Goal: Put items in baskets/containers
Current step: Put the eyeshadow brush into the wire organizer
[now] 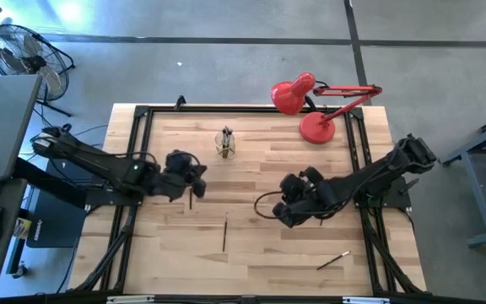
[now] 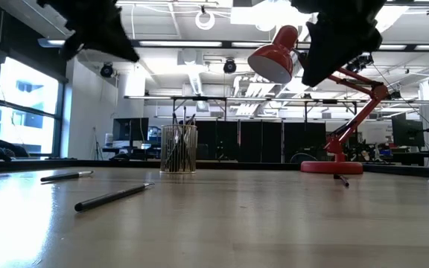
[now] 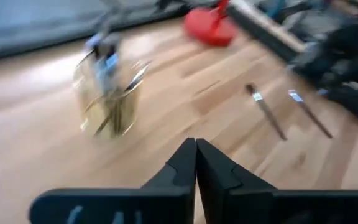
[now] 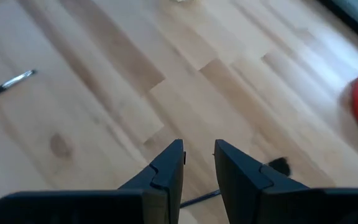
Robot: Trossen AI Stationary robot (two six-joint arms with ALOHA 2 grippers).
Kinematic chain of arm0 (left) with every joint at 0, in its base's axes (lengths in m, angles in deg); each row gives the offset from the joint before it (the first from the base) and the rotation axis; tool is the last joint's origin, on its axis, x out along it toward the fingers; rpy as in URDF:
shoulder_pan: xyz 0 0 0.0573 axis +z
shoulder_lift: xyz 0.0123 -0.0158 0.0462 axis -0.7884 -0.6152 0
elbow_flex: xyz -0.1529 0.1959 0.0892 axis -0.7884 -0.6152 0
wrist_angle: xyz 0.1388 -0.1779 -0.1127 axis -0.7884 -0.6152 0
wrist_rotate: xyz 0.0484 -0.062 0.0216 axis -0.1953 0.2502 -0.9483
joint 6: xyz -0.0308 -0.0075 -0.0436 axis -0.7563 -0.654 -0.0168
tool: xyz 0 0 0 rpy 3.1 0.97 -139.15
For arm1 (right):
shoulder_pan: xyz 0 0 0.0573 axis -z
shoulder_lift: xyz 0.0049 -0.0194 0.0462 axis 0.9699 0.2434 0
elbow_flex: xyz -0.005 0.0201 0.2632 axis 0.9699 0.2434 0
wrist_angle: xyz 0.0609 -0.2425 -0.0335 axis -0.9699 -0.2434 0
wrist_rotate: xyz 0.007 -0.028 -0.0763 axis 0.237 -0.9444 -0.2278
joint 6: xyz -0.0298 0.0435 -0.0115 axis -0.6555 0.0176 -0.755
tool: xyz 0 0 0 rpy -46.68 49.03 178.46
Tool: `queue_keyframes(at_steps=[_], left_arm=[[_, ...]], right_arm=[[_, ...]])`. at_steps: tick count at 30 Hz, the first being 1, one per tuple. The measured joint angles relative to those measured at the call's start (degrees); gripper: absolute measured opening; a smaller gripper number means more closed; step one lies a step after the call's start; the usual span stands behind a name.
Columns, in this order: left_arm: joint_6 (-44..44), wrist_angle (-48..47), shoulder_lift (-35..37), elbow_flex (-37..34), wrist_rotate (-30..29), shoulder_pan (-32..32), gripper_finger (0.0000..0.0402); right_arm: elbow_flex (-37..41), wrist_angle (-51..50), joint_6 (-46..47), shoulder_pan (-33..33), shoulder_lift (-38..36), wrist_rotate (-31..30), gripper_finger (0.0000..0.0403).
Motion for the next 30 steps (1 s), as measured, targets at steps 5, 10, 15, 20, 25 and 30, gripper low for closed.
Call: queue_keyframes(at_steps=[5, 10, 15, 20, 25, 30], left_arm=[[-19.52, -17.88, -0.02, 1.64, 6.4, 3.26, 0.0009], [-24.44, -26.33, -0.03, 1.56, 14.7, 8.65, 0.001], [-18.98, -26.59, -0.17, 1.55, 24.17, 14.29, 0.001], [-11.34, -24.72, -3.08, 1.46, 25.45, 19.01, 0.001], [-6.33, -23.09, -7.82, 1.44, 30.22, 23.58, 0.0027], [-4.95, -21.57, -11.78, 1.53, 31.18, 26.04, 0.0086]], right_arm=[[0.0, 0.97, -2.34, -0.55, 0.67, 2.65, 0.0087], [0.0, 1.65, -1.97, -1.22, 0.67, 0.44, 0.0087], [0.0, 1.78, -2.04, -1.17, 0.67, -0.04, 0.0087], [0.0, 1.85, -2.04, -0.87, 0.67, -0.65, 0.0087], [0.0, 2.17, -2.06, -0.14, 0.67, -0.42, 0.0087], [0.0, 2.19, -2.06, 0.47, 0.67, -0.43, 0.0087]])
